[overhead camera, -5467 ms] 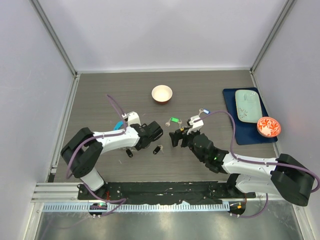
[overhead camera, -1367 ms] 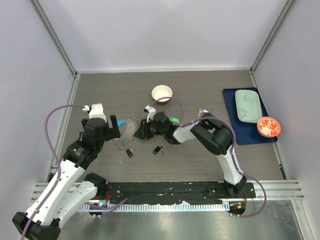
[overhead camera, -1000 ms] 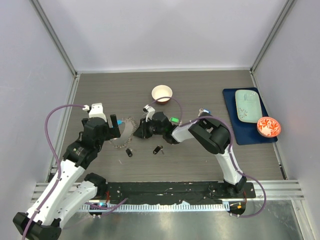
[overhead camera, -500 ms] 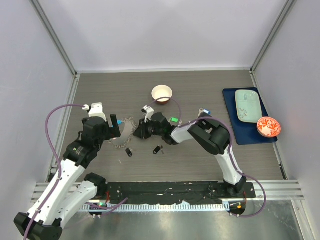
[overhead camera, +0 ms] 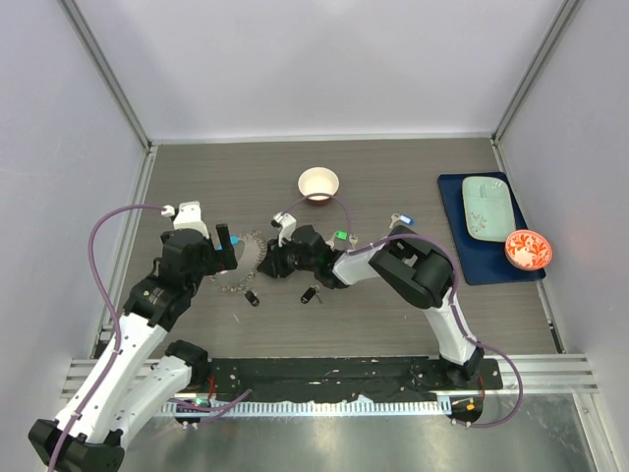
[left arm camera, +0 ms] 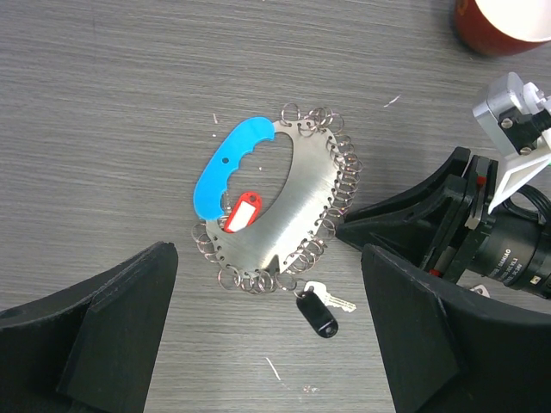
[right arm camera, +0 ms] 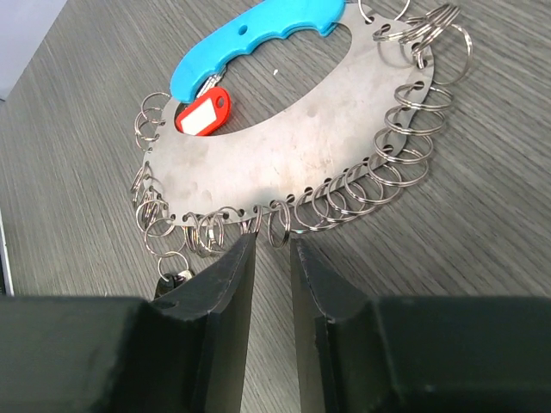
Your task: Put the keys on the keyring
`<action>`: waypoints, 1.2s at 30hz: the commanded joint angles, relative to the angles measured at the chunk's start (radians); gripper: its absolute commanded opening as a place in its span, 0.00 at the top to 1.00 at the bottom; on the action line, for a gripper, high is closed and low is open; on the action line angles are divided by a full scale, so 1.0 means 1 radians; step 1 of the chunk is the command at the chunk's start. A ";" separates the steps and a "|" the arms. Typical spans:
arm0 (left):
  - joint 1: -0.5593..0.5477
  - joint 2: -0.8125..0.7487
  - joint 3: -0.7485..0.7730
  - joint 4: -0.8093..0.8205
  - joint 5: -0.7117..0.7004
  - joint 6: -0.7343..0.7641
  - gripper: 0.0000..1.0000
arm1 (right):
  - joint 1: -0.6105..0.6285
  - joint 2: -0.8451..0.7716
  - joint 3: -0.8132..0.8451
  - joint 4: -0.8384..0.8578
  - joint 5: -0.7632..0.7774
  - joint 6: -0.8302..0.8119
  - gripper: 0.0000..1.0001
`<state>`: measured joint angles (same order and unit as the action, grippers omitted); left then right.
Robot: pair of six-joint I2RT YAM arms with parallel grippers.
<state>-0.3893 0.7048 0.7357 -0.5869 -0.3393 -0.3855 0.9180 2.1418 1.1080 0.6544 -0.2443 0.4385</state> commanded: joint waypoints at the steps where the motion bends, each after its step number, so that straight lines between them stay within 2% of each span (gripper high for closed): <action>1: 0.012 -0.008 -0.006 0.044 0.025 0.007 0.08 | 0.007 -0.048 0.047 0.010 0.016 -0.034 0.70; 28: 0.026 -0.005 -0.009 0.047 0.054 0.007 0.08 | 0.009 0.026 0.127 -0.053 -0.026 -0.023 0.69; 36: 0.029 -0.005 -0.009 0.048 0.062 0.005 0.08 | 0.009 0.010 0.121 -0.050 -0.001 -0.044 0.81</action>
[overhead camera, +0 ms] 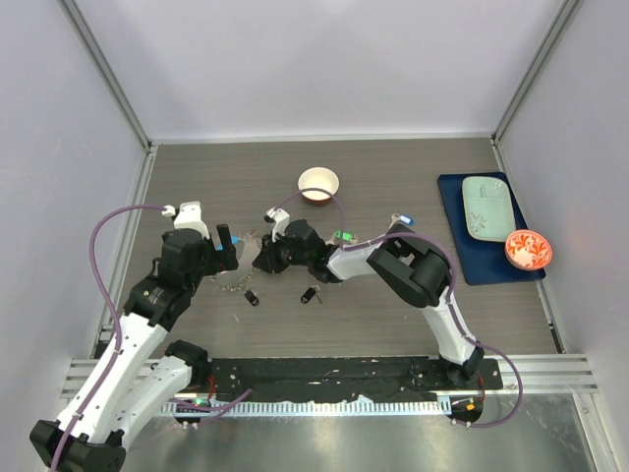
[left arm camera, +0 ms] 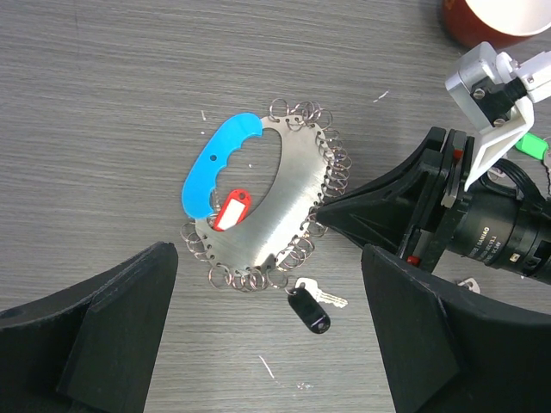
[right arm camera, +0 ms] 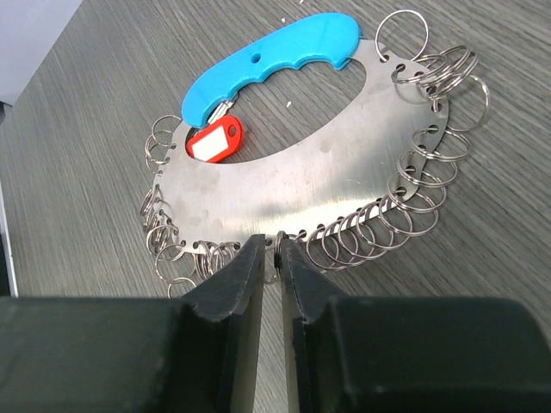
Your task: Put the keys on the keyring
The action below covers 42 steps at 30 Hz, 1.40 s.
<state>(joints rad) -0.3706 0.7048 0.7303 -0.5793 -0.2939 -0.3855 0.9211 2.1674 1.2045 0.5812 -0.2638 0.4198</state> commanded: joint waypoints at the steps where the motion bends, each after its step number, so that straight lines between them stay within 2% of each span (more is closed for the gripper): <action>1: 0.010 -0.004 -0.003 0.041 0.019 0.007 0.07 | 0.005 -0.021 0.015 0.023 0.024 -0.032 0.84; 6: 0.013 -0.011 -0.005 0.044 0.027 0.008 0.08 | 0.005 -0.076 0.000 0.019 0.038 -0.073 0.95; 9: 0.016 -0.019 -0.006 0.045 0.030 0.008 0.08 | 0.005 -0.107 0.001 0.014 0.031 -0.102 0.98; 15: 0.021 -0.070 -0.014 0.062 0.010 0.014 0.08 | 0.005 -0.188 -0.014 0.061 -0.015 -0.217 0.99; 20: 0.029 -0.191 -0.040 0.110 0.039 0.040 0.09 | 0.005 -0.283 -0.054 0.152 -0.064 -0.276 0.99; 23: 0.030 -0.274 -0.068 0.166 0.113 0.077 0.08 | 0.005 -0.352 -0.083 0.193 -0.103 -0.292 0.99; 28: 0.033 -0.379 -0.108 0.248 0.202 0.131 0.05 | 0.004 -0.487 -0.137 0.170 -0.144 -0.319 0.99; 36: 0.033 -0.475 -0.155 0.386 0.490 0.158 0.04 | 0.005 -0.736 -0.276 0.246 -0.178 -0.280 0.99; 42: 0.033 -0.459 -0.196 0.562 0.696 0.071 0.15 | 0.005 -0.854 -0.361 0.278 -0.204 -0.236 0.99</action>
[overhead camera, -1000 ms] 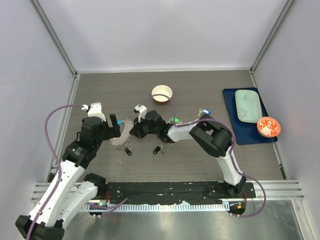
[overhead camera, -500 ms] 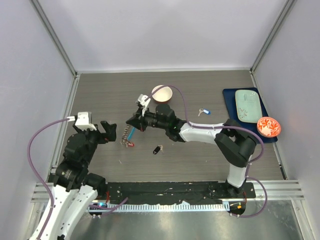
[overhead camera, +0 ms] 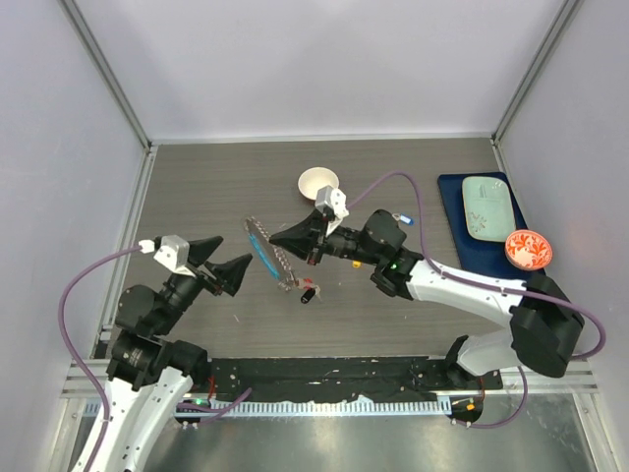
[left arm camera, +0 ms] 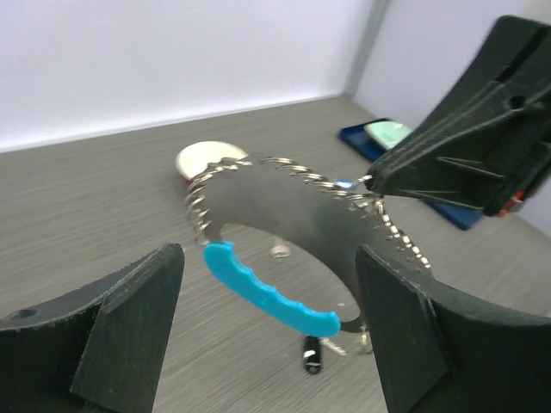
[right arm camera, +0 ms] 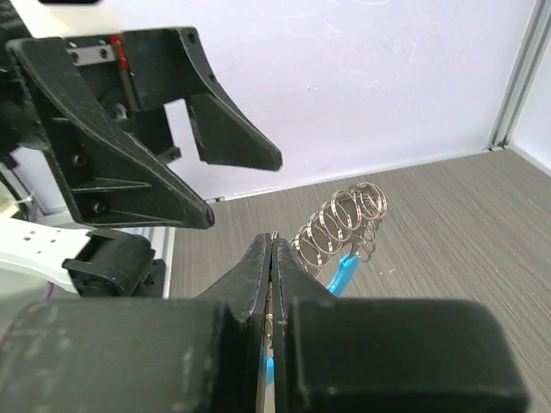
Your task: Put the keys on the keyring
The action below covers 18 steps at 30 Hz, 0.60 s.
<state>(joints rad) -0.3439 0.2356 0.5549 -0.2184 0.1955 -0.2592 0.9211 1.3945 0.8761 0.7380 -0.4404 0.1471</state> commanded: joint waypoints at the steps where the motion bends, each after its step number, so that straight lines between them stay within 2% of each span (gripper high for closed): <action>1: 0.006 0.025 -0.026 0.214 0.267 -0.069 0.17 | 0.005 -0.106 -0.051 0.123 -0.034 0.040 0.99; 7: 0.006 0.138 -0.096 0.474 0.458 -0.244 0.34 | 0.005 -0.161 -0.143 0.197 -0.041 0.080 0.99; 9: 0.006 0.168 -0.114 0.580 0.485 -0.317 0.38 | 0.005 -0.166 -0.163 0.216 -0.040 0.103 0.99; 11: 0.005 0.208 -0.136 0.649 0.501 -0.356 0.46 | 0.005 -0.170 -0.187 0.238 -0.038 0.115 0.99; 18: -0.006 0.289 -0.154 0.729 0.528 -0.410 0.52 | 0.004 -0.190 -0.242 0.277 -0.034 0.131 0.99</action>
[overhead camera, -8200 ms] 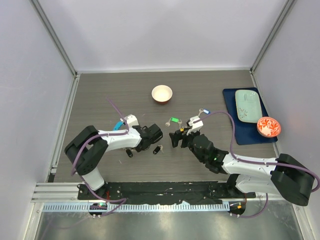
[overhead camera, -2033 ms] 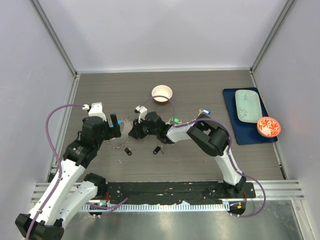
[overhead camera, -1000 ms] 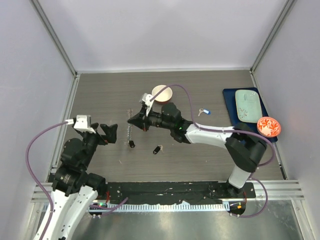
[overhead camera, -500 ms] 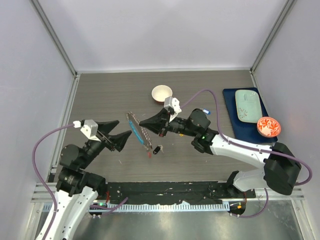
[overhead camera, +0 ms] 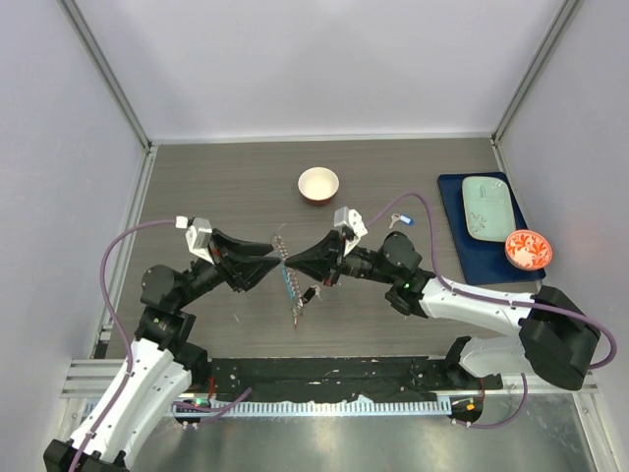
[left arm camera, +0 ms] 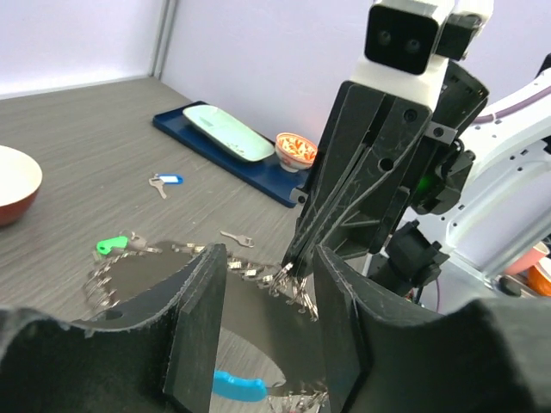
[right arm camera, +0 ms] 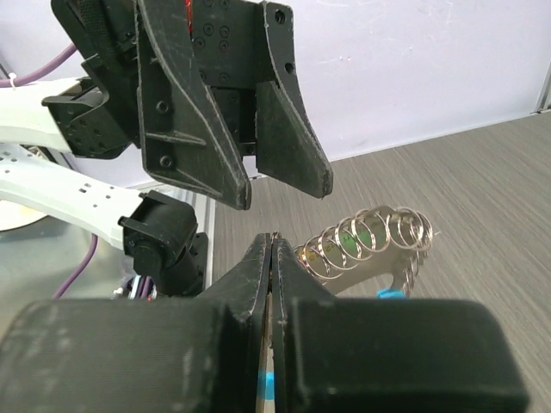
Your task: Put the keys on the keyring
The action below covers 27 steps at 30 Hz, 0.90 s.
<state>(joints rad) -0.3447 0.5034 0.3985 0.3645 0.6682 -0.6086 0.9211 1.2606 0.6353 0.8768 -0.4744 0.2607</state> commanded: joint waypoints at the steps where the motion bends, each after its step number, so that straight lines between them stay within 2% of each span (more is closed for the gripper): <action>1: -0.007 0.029 0.002 0.148 0.062 -0.060 0.52 | 0.004 -0.056 -0.008 0.140 0.000 0.015 0.99; 9: -0.010 0.060 -0.009 0.136 0.102 -0.072 0.58 | -0.021 -0.070 -0.028 0.166 0.002 0.037 0.99; 19: -0.043 0.107 0.005 0.133 0.117 -0.068 0.59 | -0.028 -0.055 -0.031 0.197 -0.013 0.063 0.99; 27: -0.109 0.158 0.014 0.145 0.065 -0.020 0.59 | -0.030 -0.030 -0.025 0.215 -0.033 0.086 0.99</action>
<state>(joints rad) -0.4244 0.6472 0.3828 0.4595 0.7536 -0.6670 0.8898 1.2270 0.5941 0.9768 -0.4931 0.3264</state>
